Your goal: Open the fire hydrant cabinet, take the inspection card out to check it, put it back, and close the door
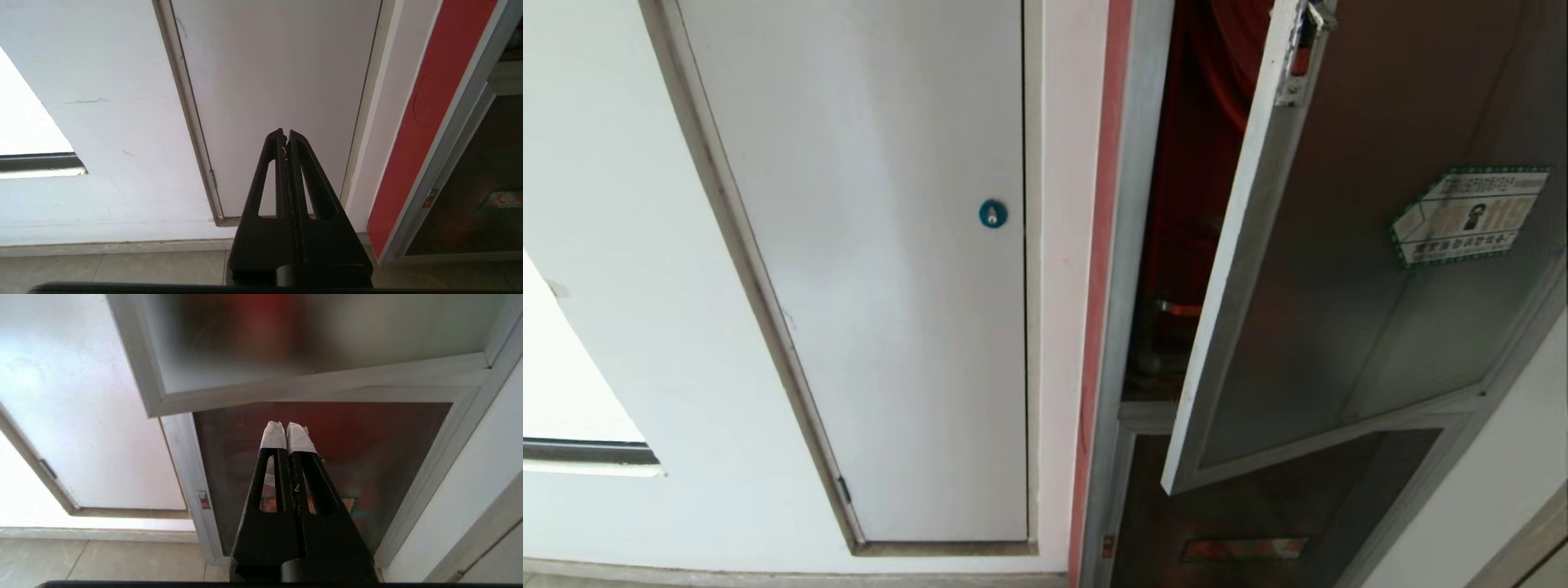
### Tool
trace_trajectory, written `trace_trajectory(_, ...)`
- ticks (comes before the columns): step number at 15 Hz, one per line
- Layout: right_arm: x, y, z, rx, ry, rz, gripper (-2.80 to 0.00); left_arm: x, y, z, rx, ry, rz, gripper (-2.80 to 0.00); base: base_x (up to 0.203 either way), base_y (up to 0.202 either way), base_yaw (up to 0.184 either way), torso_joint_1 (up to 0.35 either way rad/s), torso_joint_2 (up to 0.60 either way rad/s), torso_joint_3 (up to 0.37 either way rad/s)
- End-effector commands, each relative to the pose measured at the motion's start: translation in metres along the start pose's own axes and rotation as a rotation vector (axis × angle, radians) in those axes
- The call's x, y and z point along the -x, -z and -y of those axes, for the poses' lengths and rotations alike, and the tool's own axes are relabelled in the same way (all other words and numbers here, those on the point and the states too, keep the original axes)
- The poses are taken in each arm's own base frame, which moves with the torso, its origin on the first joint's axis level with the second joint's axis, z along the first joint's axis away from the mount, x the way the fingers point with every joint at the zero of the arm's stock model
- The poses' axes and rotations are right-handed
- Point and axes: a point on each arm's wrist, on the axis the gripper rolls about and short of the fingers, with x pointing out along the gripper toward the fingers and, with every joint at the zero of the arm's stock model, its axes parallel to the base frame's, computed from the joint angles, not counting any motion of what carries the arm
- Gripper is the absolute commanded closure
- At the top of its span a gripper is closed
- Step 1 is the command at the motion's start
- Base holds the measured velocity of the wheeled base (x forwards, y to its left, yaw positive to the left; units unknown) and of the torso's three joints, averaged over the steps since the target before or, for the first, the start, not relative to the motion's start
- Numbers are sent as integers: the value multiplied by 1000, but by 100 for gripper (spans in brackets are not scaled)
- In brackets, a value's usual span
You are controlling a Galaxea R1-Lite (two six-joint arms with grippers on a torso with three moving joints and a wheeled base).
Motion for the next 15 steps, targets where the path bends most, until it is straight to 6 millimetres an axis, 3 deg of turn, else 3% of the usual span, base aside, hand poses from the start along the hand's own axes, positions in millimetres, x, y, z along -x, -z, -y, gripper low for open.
trace_trajectory(1, 0, 1, 0, 0, 0, -4, 0, -1, 3, 0, 0, 0, -11, 0, 195, 0, -1, 3, 6, 2)
trace_trajectory(15, 0, 1, 0, 0, -1, -4, 0, -1, 3, 0, 2, 0, -10, 0, 183, 0, 1, 3, 3, 2)
